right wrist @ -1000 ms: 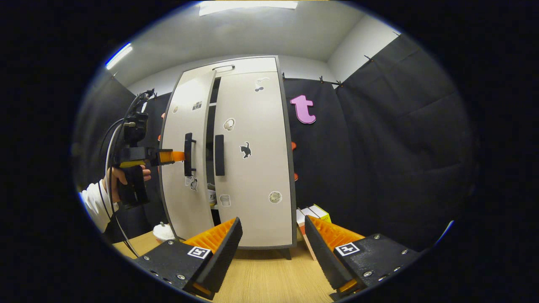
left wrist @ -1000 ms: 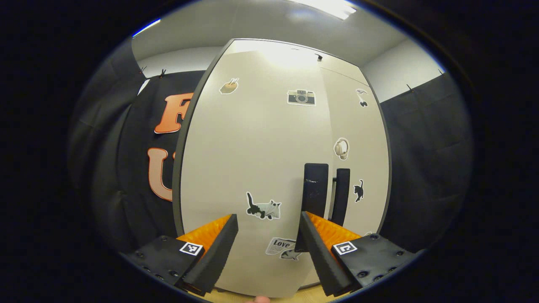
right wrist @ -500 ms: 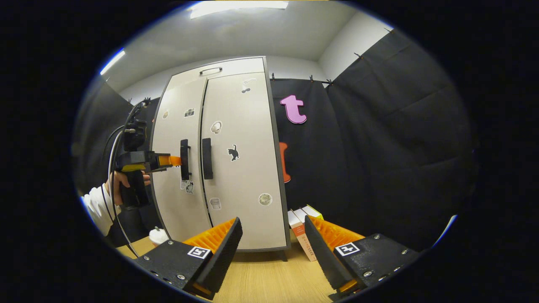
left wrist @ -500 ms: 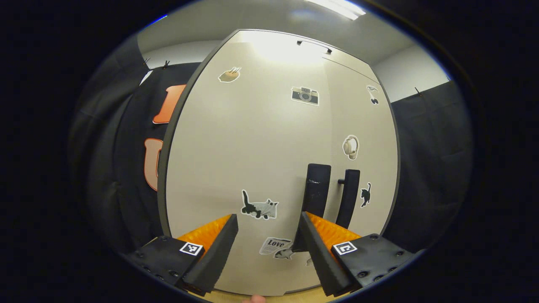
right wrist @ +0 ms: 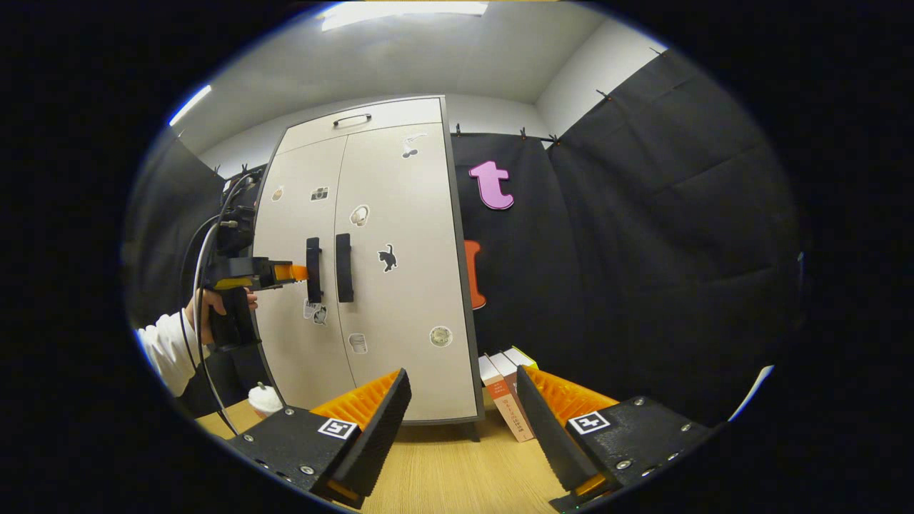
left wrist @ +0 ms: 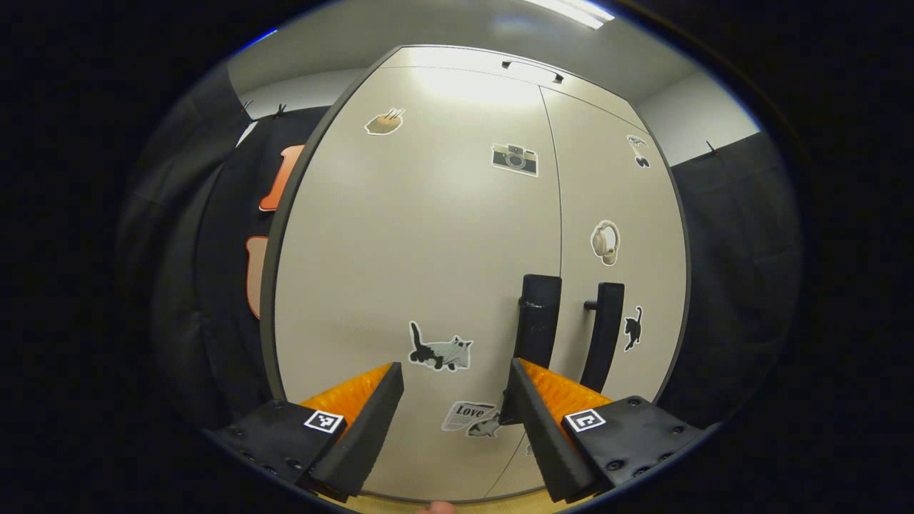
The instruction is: Grab one shoe with the right hand and put it into the shoe cabinet, grab the other shoe with the left hand and put it into the shoe cabinet; then close the right door with the right hand and the left door with the left hand.
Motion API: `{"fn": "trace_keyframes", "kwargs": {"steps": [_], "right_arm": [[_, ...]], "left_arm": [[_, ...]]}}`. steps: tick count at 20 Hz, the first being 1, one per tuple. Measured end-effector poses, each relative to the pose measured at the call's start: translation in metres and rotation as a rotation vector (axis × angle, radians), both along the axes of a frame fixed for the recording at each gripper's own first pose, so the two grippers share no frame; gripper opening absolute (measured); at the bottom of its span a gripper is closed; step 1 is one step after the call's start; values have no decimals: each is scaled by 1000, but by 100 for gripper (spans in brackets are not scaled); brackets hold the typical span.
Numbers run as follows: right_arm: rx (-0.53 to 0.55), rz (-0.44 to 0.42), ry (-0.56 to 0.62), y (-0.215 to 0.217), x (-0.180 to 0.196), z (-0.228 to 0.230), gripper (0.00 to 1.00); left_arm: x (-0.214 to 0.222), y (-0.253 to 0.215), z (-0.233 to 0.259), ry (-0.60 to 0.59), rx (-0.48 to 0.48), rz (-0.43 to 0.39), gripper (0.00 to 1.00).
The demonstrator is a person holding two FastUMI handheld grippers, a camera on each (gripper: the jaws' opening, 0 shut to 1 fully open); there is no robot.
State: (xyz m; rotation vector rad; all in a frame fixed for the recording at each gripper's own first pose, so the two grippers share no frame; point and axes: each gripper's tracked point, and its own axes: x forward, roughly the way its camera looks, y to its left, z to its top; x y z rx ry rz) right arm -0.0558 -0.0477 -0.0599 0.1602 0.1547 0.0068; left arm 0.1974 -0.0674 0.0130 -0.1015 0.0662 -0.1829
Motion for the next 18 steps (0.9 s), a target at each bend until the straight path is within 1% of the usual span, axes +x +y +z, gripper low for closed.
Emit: {"fn": "trace_keyframes", "kwargs": {"steps": [4, 7, 9, 11, 12, 13, 14, 18], "right_arm": [[-13, 18, 5, 6, -2, -1, 92], [-20, 55, 13, 19, 0, -3, 92], [-12, 83, 9, 28, 3, 0, 92], [-4, 110, 1, 39, 4, 2, 92], [-3, 123, -1, 44, 4, 3, 92], [-4, 134, -1, 48, 4, 4, 92], [-6, 145, -2, 52, 4, 3, 92], [-13, 169, 1, 60, 1, 1, 92]], "left_arm": [[-38, 10, 22, -52, -6, -9, 96], [-77, 18, 26, -72, 0, -19, 96], [-103, 30, 25, -96, 17, 1, 96], [-128, 40, 20, -102, 24, 17, 96], [-138, 44, 16, -104, 22, 18, 99], [-148, 48, 12, -100, 14, 24, 96], [-155, 52, 6, -95, 7, 30, 96], [-183, 75, -20, -85, 15, 95, 96]]}}
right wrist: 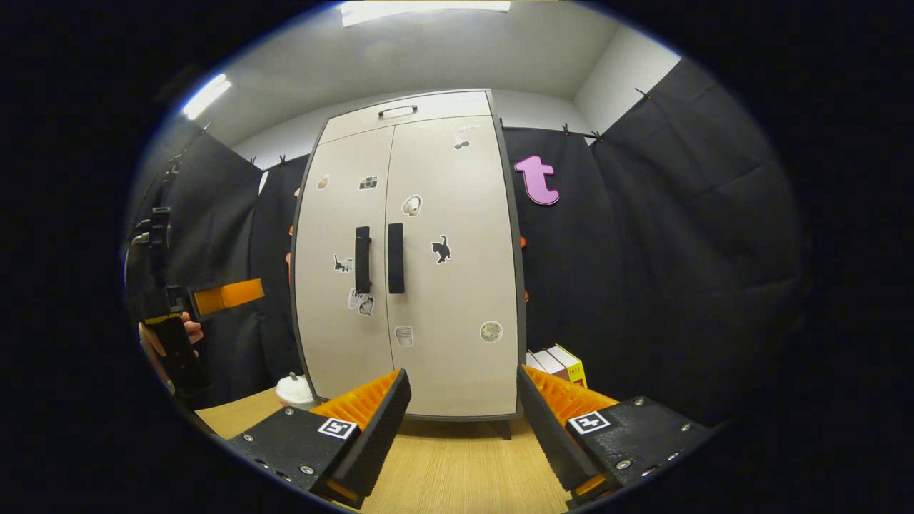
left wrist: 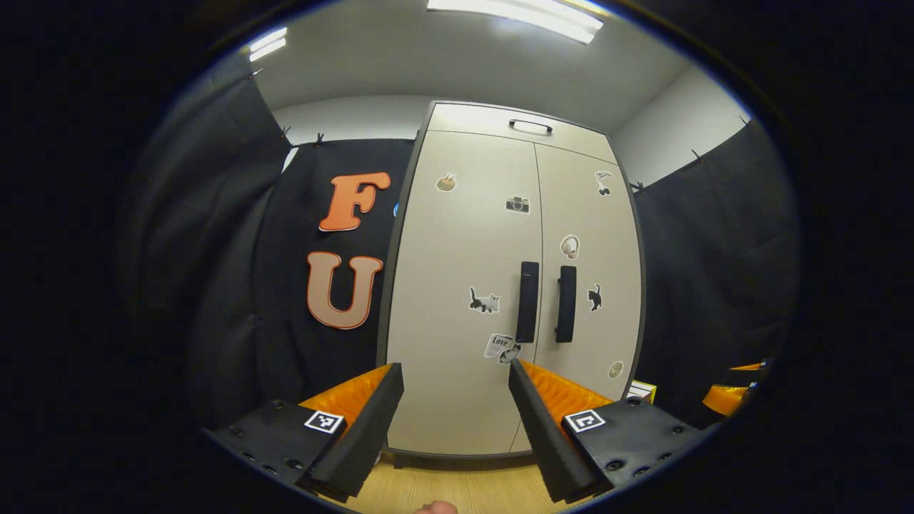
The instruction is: Grab one shoe with the right hand and put it into the shoe cabinet, grab the other shoe with the left hand and put it into the shoe cabinet; then close the right door with the right hand and the left door with the left hand.
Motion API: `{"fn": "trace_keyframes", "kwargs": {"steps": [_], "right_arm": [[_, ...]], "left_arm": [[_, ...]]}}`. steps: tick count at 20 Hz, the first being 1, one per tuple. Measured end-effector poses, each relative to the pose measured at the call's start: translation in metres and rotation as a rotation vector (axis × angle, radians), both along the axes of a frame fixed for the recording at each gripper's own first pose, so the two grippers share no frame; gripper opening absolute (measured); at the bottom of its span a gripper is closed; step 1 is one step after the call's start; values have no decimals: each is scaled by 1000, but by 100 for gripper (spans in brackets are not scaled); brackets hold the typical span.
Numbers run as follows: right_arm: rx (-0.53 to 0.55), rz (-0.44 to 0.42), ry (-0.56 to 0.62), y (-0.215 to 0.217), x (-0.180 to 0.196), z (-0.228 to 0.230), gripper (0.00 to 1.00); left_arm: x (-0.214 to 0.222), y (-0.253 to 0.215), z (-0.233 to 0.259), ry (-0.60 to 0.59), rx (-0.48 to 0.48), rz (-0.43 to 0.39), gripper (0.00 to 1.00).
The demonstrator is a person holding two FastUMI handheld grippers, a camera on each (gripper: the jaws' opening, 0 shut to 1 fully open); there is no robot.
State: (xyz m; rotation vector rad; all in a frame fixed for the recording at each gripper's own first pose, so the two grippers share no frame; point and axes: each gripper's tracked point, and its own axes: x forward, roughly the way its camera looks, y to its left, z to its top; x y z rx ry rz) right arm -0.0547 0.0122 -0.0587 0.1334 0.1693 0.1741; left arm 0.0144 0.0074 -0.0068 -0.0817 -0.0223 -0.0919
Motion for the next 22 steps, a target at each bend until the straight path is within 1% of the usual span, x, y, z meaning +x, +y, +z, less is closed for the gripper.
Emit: {"fn": "trace_keyframes", "kwargs": {"steps": [2, 7, 13, 18, 19, 20, 22], "right_arm": [[2, 2, 4, 1, -2, -1, 92], [0, -8, 11, 2, -6, -4, 92], [1, -9, 9, 5, -10, -4, 92], [6, -20, 8, 2, -12, -3, 92], [2, -24, 11, 1, -12, -5, 92], [-1, -27, 16, 0, -13, -7, 92], [9, -25, 21, 2, -15, -8, 92]], "left_arm": [[-13, 6, -13, -6, -13, 23, 96], [-38, 15, -49, 67, -14, 66, 96], [-45, 23, -53, 80, -34, 88, 96], [-46, 25, -45, 65, -11, 87, 96], [-46, 25, -44, 63, -12, 84, 94], [-47, 24, -43, 61, -14, 80, 96], [-48, 23, -41, 62, -18, 77, 96]]}}
